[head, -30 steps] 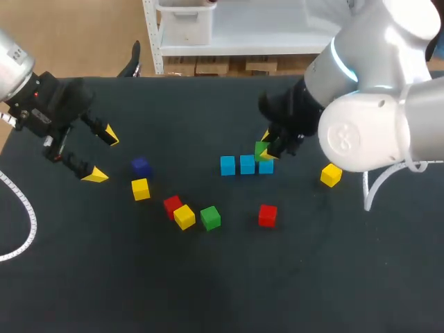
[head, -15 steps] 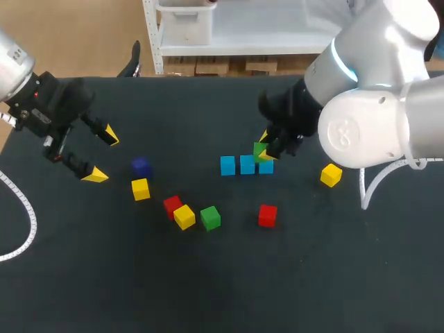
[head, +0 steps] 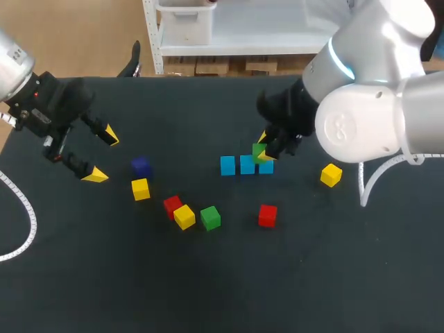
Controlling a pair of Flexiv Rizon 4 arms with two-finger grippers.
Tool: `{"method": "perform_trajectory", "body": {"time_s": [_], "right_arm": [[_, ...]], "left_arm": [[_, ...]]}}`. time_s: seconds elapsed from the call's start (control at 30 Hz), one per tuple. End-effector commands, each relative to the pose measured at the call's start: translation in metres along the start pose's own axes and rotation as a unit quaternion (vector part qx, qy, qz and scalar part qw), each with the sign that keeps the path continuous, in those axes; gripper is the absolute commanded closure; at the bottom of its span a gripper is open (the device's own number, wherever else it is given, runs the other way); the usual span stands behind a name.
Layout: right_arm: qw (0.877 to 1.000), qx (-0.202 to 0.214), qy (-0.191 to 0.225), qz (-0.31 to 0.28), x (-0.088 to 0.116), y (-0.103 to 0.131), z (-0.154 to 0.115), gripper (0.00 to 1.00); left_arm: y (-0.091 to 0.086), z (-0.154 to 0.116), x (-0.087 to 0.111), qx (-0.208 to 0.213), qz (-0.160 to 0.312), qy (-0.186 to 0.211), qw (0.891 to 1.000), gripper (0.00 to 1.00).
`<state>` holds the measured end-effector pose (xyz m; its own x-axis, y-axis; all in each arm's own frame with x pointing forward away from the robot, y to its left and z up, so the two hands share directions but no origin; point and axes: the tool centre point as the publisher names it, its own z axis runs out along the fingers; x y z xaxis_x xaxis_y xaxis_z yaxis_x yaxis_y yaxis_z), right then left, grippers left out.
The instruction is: Place the blue cubes, place green cubes on the blue cubes, place the yellow cubes on the green cubes, then place the red cubes on the yellow cubes, and place purple cube on the red cubes.
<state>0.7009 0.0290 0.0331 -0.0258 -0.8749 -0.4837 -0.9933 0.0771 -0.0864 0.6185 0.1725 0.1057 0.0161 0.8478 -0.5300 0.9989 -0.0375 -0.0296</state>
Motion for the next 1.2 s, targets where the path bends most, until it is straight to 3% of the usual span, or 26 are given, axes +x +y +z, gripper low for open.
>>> {"method": "perform_trajectory", "body": {"time_s": [0.03, 1.2], "right_arm": [[1.000, -0.004, -0.001, -0.001, 0.0001, -0.0021, 0.0007, 1.00], [1.000, -0.011, 0.003, 0.001, 0.0019, -0.0058, 0.0051, 1.00]], "left_arm": [[-0.0005, -0.0003, 0.0012, -0.001, 0.002, -0.002, 1.000, 0.00], [-0.0005, -0.0003, 0.0012, -0.001, 0.002, -0.002, 1.000, 0.00]]}}
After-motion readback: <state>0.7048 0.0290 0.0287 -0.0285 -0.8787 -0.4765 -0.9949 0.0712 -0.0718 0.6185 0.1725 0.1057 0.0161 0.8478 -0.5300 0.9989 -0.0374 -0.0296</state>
